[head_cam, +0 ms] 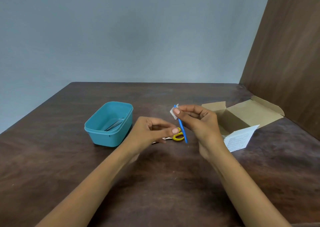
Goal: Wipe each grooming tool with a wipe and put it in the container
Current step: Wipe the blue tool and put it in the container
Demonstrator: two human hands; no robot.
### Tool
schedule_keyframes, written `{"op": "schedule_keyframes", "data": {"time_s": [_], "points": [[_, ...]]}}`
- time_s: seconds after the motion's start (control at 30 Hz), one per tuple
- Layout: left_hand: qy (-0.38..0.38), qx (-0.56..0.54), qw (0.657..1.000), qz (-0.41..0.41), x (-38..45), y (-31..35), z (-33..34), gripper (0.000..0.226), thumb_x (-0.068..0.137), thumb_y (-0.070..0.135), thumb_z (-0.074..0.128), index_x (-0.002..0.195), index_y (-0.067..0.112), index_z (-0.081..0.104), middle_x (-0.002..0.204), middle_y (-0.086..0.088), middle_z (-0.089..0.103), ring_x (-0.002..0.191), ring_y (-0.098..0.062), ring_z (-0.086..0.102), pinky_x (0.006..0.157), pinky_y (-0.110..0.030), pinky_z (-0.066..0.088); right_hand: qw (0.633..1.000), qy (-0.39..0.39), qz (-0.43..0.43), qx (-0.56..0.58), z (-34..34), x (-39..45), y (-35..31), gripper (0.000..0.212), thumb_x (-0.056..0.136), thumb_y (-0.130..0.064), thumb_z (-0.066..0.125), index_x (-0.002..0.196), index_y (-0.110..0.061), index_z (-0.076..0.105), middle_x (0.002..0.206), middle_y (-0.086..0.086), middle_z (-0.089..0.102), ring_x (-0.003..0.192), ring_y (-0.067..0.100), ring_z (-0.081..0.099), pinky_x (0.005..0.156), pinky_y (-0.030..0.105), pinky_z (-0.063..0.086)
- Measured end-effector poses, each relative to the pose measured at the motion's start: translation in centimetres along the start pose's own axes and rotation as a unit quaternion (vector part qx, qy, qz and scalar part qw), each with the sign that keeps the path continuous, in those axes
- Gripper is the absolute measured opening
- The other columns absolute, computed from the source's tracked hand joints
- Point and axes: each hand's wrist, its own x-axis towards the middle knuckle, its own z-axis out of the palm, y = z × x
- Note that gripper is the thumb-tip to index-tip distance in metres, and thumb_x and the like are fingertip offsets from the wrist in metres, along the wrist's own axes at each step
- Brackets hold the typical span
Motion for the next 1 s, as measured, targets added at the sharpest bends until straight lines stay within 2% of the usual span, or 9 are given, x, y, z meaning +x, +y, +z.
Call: {"op": "schedule_keyframes", "data": {"time_s": [0.1, 0.17, 0.27, 0.33, 0.43, 0.53, 0.7, 0.83, 1.0], "points": [[-0.025, -0.009, 1.0, -0.006, -0.1, -0.1, 0.6, 0.024, 0.077, 0.018, 0.074, 0.097, 0.007, 0.074, 0.09, -0.009, 0.075, 0.088, -0.017, 0.071, 0.071, -0.026, 0.054, 0.999, 0.015, 0.031, 0.029, 0.4, 0.2, 0.2, 0.013, 0.073, -0.007, 0.076, 0.084, -0.005, 0.071, 0.085, 0.011, 0.074, 0.077, 0.016, 0.069, 0.073, 0.027, 0.056], [-0.026, -0.012, 1.0, -0.008, -0.1, 0.0, 0.8, 0.024, 0.076, 0.016, 0.075, 0.098, 0.006, 0.073, 0.09, -0.011, 0.075, 0.088, -0.02, 0.071, 0.067, -0.024, 0.053, 0.997, 0.018, 0.048, 0.056, 0.5, 0.3, 0.3, 0.015, 0.075, -0.008, 0.075, 0.088, -0.002, 0.071, 0.081, 0.008, 0.073, 0.074, 0.014, 0.068, 0.07, 0.026, 0.056], [-0.005, -0.029, 0.999, -0.015, -0.1, -0.1, 1.0, 0.02, 0.075, 0.01, 0.076, 0.093, 0.005, 0.073, 0.086, -0.01, 0.076, 0.078, -0.014, 0.071, 0.063, -0.023, 0.053, 0.994, 0.016, 0.062, 0.086, 0.6, 0.3, 0.4, 0.022, 0.077, -0.009, 0.073, 0.095, 0.002, 0.07, 0.078, 0.006, 0.071, 0.071, 0.013, 0.067, 0.065, 0.023, 0.056], [0.012, -0.047, 0.999, -0.018, 0.0, -0.1, 0.9, 0.017, 0.075, 0.008, 0.075, 0.091, 0.004, 0.072, 0.082, -0.01, 0.075, 0.073, -0.01, 0.069, 0.06, -0.021, 0.054, 0.995, 0.019, 0.064, 0.077, 0.6, 0.3, 0.5, 0.026, 0.076, -0.01, 0.074, 0.098, 0.002, 0.07, 0.083, 0.009, 0.072, 0.074, 0.015, 0.068, 0.067, 0.024, 0.058], [0.033, -0.07, 0.997, -0.008, 0.1, -0.2, 0.6, 0.019, 0.078, 0.006, 0.072, 0.096, -0.001, 0.071, 0.08, -0.011, 0.073, 0.07, -0.01, 0.068, 0.059, -0.021, 0.056, 0.996, 0.017, 0.067, 0.059, 0.5, 0.2, 0.7, 0.024, 0.073, -0.009, 0.076, 0.095, 0.001, 0.071, 0.088, 0.01, 0.075, 0.075, 0.016, 0.07, 0.068, 0.026, 0.058], [0.046, -0.077, 0.996, -0.003, 0.2, -0.2, 0.4, 0.018, 0.08, 0.005, 0.07, 0.096, -0.002, 0.071, 0.079, -0.009, 0.073, 0.067, -0.009, 0.066, 0.059, -0.021, 0.056, 0.997, 0.017, 0.068, 0.038, 0.4, -0.1, 0.9, 0.017, 0.072, -0.007, 0.077, 0.088, -0.002, 0.073, 0.08, 0.008, 0.075, 0.07, 0.015, 0.07, 0.063, 0.022, 0.056], [0.002, -0.083, 0.996, -0.022, 0.0, 0.0, 0.2, 0.016, 0.082, 0.007, 0.067, 0.097, 0.003, 0.071, 0.074, -0.001, 0.073, 0.07, -0.007, 0.067, 0.06, -0.02, 0.055, 0.995, 0.032, 0.069, 0.059, 0.1, -0.3, 0.6, 0.017, 0.071, -0.004, 0.077, 0.086, 0.001, 0.071, 0.079, 0.008, 0.075, 0.069, 0.016, 0.07, 0.065, 0.022, 0.057], [-0.049, -0.078, 0.994, -0.061, 0.0, 0.4, -0.3, 0.019, 0.082, 0.01, 0.067, 0.099, 0.003, 0.071, 0.085, -0.011, 0.073, 0.079, -0.015, 0.067, 0.063, -0.022, 0.055, 0.991, 0.047, 0.051, 0.114, 0.0, -0.1, -0.1, 0.016, 0.074, -0.001, 0.074, 0.089, 0.002, 0.069, 0.08, 0.005, 0.075, 0.074, 0.01, 0.071, 0.063, 0.018, 0.055], [-0.036, -0.062, 0.996, -0.057, 0.0, 0.6, -0.4, 0.016, 0.081, 0.01, 0.068, 0.096, 0.006, 0.073, 0.084, -0.007, 0.074, 0.079, -0.011, 0.068, 0.065, -0.02, 0.056, 0.99, 0.057, 0.04, 0.124, 0.0, 0.0, 0.0, 0.021, 0.074, -0.003, 0.074, 0.094, 0.001, 0.07, 0.086, 0.005, 0.075, 0.078, 0.01, 0.071, 0.067, 0.019, 0.055]]}}
